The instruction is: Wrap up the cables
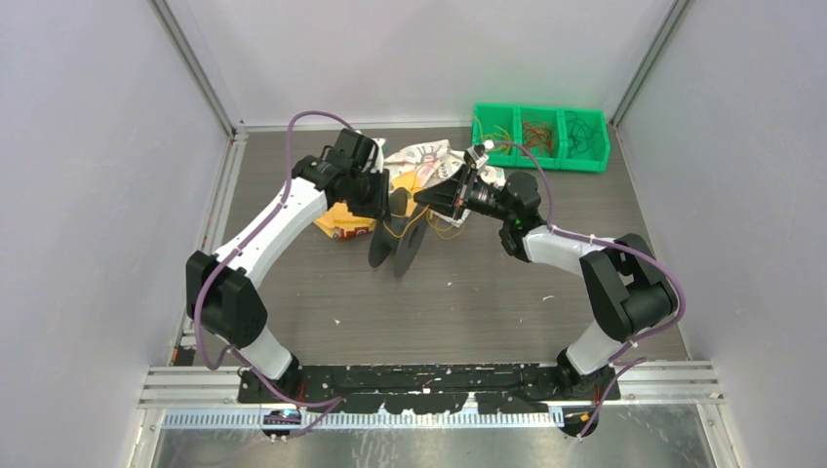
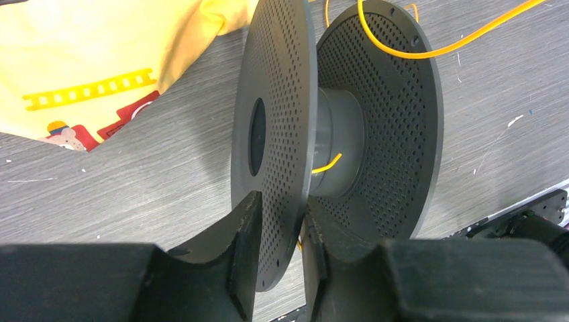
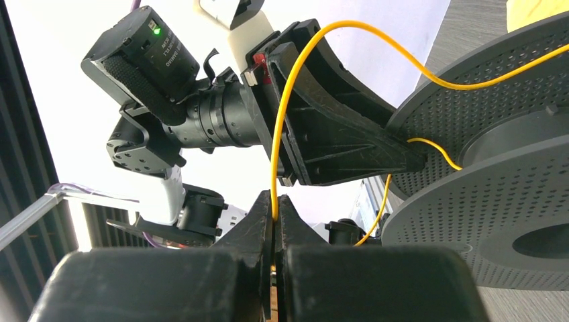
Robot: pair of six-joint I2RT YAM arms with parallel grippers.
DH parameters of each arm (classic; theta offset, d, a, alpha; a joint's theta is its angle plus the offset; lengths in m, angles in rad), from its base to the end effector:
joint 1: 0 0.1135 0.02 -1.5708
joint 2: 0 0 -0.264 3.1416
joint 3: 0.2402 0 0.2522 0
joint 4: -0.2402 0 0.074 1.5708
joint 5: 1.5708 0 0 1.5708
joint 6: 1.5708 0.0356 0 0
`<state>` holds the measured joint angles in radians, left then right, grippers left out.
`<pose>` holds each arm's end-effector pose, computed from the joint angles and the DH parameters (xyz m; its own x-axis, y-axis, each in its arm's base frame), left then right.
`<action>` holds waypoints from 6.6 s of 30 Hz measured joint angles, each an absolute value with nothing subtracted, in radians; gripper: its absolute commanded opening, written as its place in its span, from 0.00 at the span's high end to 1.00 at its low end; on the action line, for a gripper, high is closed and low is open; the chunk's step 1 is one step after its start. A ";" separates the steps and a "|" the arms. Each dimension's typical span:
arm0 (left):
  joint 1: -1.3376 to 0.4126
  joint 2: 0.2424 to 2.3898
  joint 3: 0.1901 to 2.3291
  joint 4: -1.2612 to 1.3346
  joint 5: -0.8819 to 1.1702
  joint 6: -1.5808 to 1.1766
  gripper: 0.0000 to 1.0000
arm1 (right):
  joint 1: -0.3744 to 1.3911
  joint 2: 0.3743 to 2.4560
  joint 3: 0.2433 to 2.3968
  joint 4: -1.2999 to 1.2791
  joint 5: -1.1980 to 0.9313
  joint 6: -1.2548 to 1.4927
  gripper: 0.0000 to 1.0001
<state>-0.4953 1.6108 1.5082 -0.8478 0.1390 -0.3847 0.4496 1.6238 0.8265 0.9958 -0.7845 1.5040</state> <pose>0.3002 -0.1678 0.3230 -0.8668 0.0458 -0.4966 0.2334 0.9173 -0.3227 0.3001 0.1727 0.2633 -0.9174 0.3414 -0.2044 -0.2394 -0.0631 0.9689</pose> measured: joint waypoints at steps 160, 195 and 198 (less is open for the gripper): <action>-0.537 1.203 1.430 -1.066 0.234 0.015 1.00 | 0.404 1.584 1.548 -0.537 -0.147 0.474 0.99; -0.798 1.221 1.389 -0.839 -0.611 -0.062 0.99 | 0.706 1.645 1.795 -0.820 -0.300 0.550 0.99; -0.852 1.221 1.346 -0.756 -0.709 -0.015 1.00 | 0.726 1.650 1.795 -0.817 -0.335 0.552 0.99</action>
